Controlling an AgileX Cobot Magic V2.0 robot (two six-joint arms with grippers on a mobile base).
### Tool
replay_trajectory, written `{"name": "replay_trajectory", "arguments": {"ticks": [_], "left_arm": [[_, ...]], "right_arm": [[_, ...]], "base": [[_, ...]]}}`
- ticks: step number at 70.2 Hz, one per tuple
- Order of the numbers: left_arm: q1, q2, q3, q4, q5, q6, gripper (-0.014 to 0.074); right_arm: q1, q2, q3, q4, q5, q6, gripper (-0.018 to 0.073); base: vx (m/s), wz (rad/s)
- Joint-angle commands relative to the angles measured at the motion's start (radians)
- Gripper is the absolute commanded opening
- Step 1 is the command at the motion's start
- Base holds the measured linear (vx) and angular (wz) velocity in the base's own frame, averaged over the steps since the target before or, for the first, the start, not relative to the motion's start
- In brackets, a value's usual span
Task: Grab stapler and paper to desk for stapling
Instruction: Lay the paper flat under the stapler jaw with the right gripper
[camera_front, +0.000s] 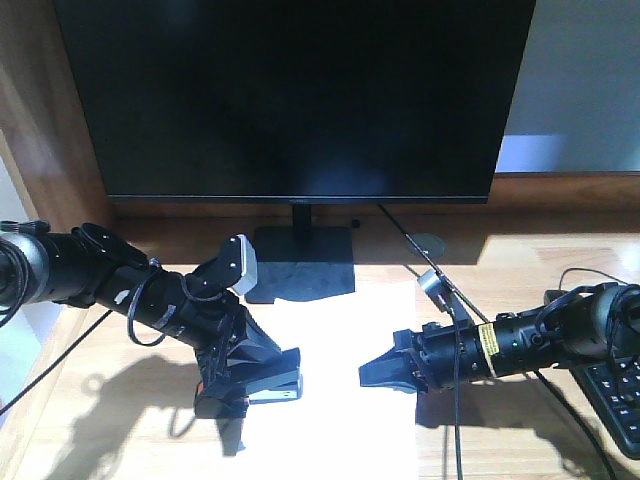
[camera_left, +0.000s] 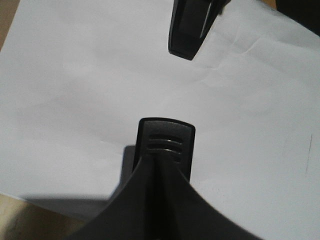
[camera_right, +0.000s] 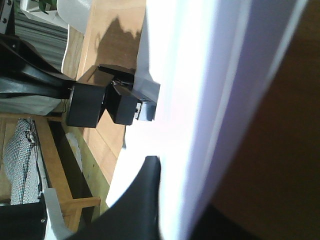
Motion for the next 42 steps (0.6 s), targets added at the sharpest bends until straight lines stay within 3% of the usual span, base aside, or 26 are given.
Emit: {"name": "replay_trajectory", "arguments": {"ticks": [1, 42], "left_arm": [[-0.003, -0.027, -0.019, -0.055, 0.018, 0.021, -0.0006], [-0.003, 0.093, -0.019, -0.019, -0.016, 0.022, -0.0006]], "right_arm": [[0.003, -0.047, -0.019, 0.038, -0.051, -0.005, -0.0002], [0.003, -0.047, -0.019, 0.038, -0.052, -0.001, -0.0002]], "base": [[0.00, 0.00], [0.00, 0.00]]}}
